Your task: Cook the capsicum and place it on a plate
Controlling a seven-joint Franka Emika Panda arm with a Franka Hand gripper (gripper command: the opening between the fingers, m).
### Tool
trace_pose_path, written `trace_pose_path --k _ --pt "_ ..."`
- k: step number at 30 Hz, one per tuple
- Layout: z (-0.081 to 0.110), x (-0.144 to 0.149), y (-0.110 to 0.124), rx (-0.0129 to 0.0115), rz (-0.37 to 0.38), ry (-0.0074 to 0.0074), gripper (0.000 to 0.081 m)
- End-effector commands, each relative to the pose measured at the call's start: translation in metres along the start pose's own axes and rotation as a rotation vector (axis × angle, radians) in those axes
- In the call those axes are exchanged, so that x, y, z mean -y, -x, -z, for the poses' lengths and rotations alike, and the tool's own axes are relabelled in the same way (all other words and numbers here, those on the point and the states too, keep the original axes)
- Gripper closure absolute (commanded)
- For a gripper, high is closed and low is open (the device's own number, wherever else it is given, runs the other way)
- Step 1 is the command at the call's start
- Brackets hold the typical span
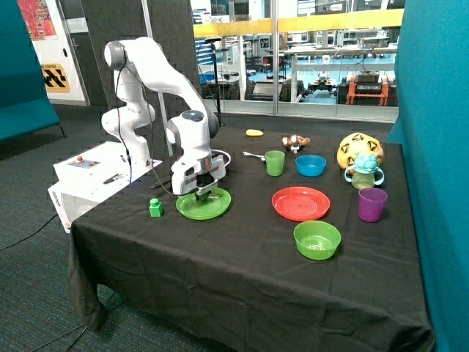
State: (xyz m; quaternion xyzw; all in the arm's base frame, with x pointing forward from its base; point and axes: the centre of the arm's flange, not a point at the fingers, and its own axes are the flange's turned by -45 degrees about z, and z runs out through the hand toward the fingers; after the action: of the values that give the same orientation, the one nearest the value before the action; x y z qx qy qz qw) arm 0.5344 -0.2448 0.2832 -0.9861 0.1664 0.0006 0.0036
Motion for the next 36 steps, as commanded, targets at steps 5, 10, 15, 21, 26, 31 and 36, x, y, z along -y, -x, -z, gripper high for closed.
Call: trace_pose_path --k 5,10,15,21,26,31,36 --pt "0.006 0.013 0.004 -0.0024 -0.007 0.0069 0.0" --pt "0.007 0.009 0.005 -0.0024 -0.015 0.0069 0.0" --pt "0.008 0.002 0.005 -0.0024 -0.021 0.0069 0.0708" --pt "0.013 -0.007 0.005 -0.0025 -0.029 0.0069 0.0806" --pt "0.025 -0.008 0.007 -0.0024 -0.02 0.0069 0.0808" --pt "0.039 -0.004 0.006 -0.0024 0.0 0.0069 0.0808" --pt "0.053 0.002 0.008 -0.0023 0.026 0.0069 0.0808"
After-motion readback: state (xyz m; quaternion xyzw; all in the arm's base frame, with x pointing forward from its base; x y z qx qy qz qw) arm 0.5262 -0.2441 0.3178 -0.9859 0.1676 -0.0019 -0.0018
